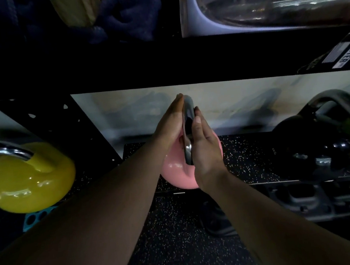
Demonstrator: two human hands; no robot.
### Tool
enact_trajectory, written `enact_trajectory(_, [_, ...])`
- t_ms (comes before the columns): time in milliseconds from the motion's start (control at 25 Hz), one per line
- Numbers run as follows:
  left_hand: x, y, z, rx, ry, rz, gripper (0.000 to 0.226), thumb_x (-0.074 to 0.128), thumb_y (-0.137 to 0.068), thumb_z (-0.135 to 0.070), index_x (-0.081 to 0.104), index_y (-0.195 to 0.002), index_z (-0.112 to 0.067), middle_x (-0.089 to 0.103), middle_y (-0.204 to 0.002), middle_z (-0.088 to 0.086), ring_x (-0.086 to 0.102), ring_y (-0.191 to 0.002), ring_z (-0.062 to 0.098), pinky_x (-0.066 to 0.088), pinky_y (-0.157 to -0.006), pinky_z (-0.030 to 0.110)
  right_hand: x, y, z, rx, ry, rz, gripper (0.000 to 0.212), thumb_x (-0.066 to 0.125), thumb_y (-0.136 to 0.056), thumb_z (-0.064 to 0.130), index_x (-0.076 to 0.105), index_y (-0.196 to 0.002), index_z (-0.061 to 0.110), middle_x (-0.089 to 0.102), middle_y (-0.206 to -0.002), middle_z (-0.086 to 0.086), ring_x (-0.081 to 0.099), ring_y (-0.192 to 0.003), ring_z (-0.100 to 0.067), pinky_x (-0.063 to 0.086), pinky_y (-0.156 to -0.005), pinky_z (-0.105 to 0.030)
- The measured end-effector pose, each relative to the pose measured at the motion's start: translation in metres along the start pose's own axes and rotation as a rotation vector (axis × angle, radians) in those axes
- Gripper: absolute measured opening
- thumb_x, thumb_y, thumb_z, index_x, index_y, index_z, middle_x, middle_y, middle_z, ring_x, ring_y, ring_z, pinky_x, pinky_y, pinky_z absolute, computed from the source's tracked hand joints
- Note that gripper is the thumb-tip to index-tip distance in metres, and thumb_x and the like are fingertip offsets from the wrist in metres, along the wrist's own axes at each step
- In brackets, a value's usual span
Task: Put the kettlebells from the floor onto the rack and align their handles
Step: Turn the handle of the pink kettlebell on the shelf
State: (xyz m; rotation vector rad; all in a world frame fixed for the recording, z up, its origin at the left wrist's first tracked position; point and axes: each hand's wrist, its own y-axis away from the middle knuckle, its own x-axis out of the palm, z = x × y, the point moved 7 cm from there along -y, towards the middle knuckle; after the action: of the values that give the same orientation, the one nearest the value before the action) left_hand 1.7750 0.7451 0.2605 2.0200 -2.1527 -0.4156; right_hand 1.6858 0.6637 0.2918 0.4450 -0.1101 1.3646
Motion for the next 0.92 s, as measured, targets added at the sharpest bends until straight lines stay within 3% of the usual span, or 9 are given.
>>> enact_trajectory(120, [-0.002, 0.005, 0.002, 0.039, -0.015, -0.014, 0.062, 0.041, -0.086, -0.074, 0.066, -0.122, -0.03, 0.07, -0.121, 0.003, 0.064, -0.112, 0.014, 0.045, -0.106, 0.041, -0.002, 0.006, -0.009, -0.002, 0.009, 0.015, 0.041, 0.039, -0.104, 0.035, 0.045, -0.144, 0.035, 0.051, -0.145, 0.012, 0.055, -0.108, 0.016, 0.045, -0.093, -0.008])
enact_trajectory(240, [-0.002, 0.011, 0.004, 0.082, -0.046, -0.027, 0.058, 0.037, -0.089, -0.073, 0.063, -0.125, -0.035, 0.069, -0.122, -0.003, 0.063, -0.115, 0.013, 0.043, -0.109, 0.043, -0.006, 0.01, -0.014, -0.02, 0.028, 0.021, 0.04, 0.039, -0.104, 0.037, 0.046, -0.143, 0.038, 0.053, -0.144, 0.014, 0.054, -0.121, 0.007, 0.044, -0.102, -0.016])
enact_trajectory(400, [0.0, 0.016, 0.0, 0.092, -0.028, -0.042, 0.053, 0.036, -0.096, -0.064, 0.058, -0.132, -0.032, 0.065, -0.126, -0.003, 0.059, -0.119, 0.013, 0.041, -0.11, 0.041, -0.007, 0.009, -0.013, -0.033, 0.039, 0.036, 0.039, 0.039, -0.103, 0.039, 0.046, -0.141, 0.042, 0.053, -0.144, 0.014, 0.053, -0.124, 0.003, 0.042, -0.109, -0.026])
enact_trajectory(520, [0.002, 0.021, -0.003, 0.107, -0.041, -0.03, 0.047, 0.033, -0.1, -0.058, 0.062, -0.12, -0.027, 0.069, -0.114, 0.003, 0.065, -0.109, 0.012, 0.048, -0.101, 0.037, -0.009, 0.008, -0.013, -0.04, 0.056, 0.043, 0.038, 0.04, -0.103, 0.04, 0.047, -0.14, 0.044, 0.054, -0.142, 0.014, 0.052, -0.127, 0.0, 0.039, -0.112, -0.032])
enact_trajectory(680, [0.003, 0.022, 0.0, 0.108, -0.031, -0.042, 0.05, 0.032, -0.1, -0.058, 0.061, -0.12, -0.022, 0.069, -0.109, 0.007, 0.067, -0.1, 0.013, 0.052, -0.087, 0.033, -0.013, 0.004, -0.013, 0.01, 0.017, 0.087, 0.037, 0.042, -0.102, 0.038, 0.049, -0.139, 0.043, 0.058, -0.14, 0.011, 0.056, -0.126, -0.007, 0.042, -0.111, -0.038])
enact_trajectory(920, [0.002, 0.021, 0.001, 0.082, -0.039, -0.051, 0.057, 0.035, -0.088, -0.072, 0.065, -0.114, -0.031, 0.072, -0.108, 0.003, 0.068, -0.105, 0.017, 0.05, -0.1, 0.048, -0.014, 0.005, -0.015, 0.023, 0.011, 0.074, 0.036, 0.045, -0.101, 0.039, 0.053, -0.136, 0.044, 0.059, -0.138, 0.012, 0.056, -0.125, -0.006, 0.041, -0.111, -0.038])
